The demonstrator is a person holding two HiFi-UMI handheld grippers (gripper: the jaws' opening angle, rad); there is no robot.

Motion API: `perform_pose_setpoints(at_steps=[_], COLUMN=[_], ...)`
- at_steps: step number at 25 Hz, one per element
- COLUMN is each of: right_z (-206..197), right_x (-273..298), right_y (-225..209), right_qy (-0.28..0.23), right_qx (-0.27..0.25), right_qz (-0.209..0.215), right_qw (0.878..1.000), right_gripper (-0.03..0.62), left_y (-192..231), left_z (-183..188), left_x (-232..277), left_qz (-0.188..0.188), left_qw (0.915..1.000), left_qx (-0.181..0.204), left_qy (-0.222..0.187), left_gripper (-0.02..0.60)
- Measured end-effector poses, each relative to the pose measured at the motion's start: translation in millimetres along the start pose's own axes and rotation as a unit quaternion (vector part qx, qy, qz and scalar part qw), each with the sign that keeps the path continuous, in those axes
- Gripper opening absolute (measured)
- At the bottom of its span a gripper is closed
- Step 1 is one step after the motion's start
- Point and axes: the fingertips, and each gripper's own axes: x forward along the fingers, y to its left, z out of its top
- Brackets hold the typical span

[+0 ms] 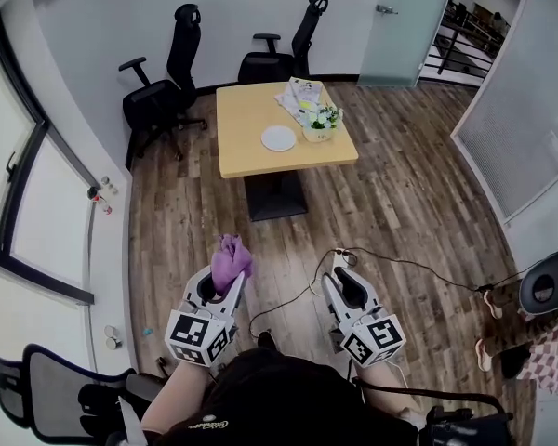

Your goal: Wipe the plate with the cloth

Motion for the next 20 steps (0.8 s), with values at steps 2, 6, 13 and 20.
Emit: perform_pose_setpoints(at_steps=[2, 6, 13, 20], right_z=[8.8, 19.8, 14.2, 20.3], right_x=[20.9, 57.6, 99.5, 148.4], right_y=[-18.7, -40.4, -49.6, -71.4], right_qy=[-0.008, -0.015, -0.005, -0.01], right_qx=[-0.002, -0.008, -0.001, -0.009], right_qz=[-0.026, -0.054, -0.052, -0.033], right_qw=[1.0, 0.998, 0.999, 0.999], right_gripper=[0.11, 0.11, 0.11, 0.11], left_y=[22.9, 60.5, 83.5, 106.9], left_z=[4.4, 5.8, 9.6, 21.6], left_x=[12.2, 34.8, 70.6, 115.4], left_qz=[0.0, -0.005, -0.019, -0.021], left_qw=[1.0, 1.0, 0.9998, 0.9998], left_qx=[-0.001, -0.004, -0.009, -0.002], left_qy=[0.0, 0.005, 0.003, -0.007], left_gripper=[0.127, 0.127, 0.127, 0.127])
